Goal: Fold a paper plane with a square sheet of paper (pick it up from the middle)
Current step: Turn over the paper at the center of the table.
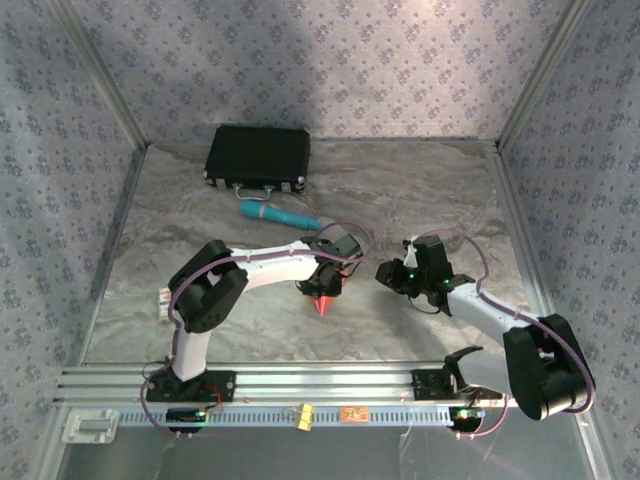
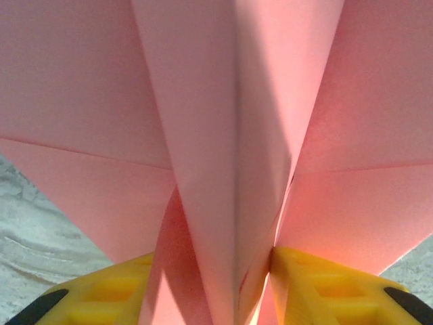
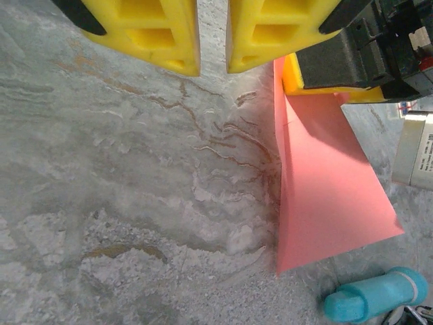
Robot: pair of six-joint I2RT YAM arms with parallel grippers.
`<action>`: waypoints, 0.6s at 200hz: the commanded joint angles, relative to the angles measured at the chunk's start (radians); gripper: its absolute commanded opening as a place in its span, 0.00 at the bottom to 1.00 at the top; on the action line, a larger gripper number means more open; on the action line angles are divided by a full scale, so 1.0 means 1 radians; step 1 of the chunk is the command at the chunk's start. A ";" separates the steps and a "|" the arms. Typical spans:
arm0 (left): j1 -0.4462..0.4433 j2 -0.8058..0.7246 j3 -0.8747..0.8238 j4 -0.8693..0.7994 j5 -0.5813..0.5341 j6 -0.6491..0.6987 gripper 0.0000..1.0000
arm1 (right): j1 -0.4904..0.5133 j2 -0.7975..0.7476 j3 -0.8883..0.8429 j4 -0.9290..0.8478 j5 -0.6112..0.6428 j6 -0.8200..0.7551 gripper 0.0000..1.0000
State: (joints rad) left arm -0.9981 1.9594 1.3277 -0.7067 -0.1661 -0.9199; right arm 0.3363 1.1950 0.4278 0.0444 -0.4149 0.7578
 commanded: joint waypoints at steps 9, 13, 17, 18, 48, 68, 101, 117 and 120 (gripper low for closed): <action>-0.014 0.028 0.020 -0.087 -0.014 -0.053 0.42 | -0.014 -0.029 -0.014 -0.035 -0.024 -0.033 0.19; -0.015 0.025 0.021 -0.088 -0.015 -0.057 0.42 | -0.015 -0.032 -0.014 -0.035 -0.026 -0.034 0.19; -0.014 0.021 0.023 -0.089 -0.015 -0.060 0.43 | -0.017 -0.035 -0.012 -0.037 -0.028 -0.036 0.19; -0.014 0.020 0.024 -0.089 -0.016 -0.061 0.43 | -0.017 -0.036 -0.012 -0.038 -0.028 -0.036 0.19; -0.016 -0.018 0.044 -0.095 -0.025 -0.074 0.46 | -0.025 -0.060 0.001 -0.078 -0.025 -0.055 0.20; -0.015 -0.041 0.045 -0.103 -0.040 -0.084 0.48 | -0.033 -0.083 0.008 -0.107 -0.011 -0.064 0.20; -0.014 -0.080 0.036 -0.106 -0.050 -0.091 0.49 | -0.052 -0.123 0.033 -0.168 0.009 -0.087 0.21; -0.014 -0.106 0.029 -0.096 -0.053 -0.085 0.51 | -0.064 -0.152 0.050 -0.207 0.034 -0.105 0.26; -0.014 -0.112 0.028 -0.094 -0.054 -0.084 0.51 | -0.067 -0.156 0.052 -0.210 0.041 -0.107 0.27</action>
State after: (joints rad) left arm -1.0042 1.9198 1.3476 -0.7685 -0.1917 -0.9939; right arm 0.2863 1.0832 0.4335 -0.0799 -0.4198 0.6949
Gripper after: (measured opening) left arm 0.500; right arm 0.235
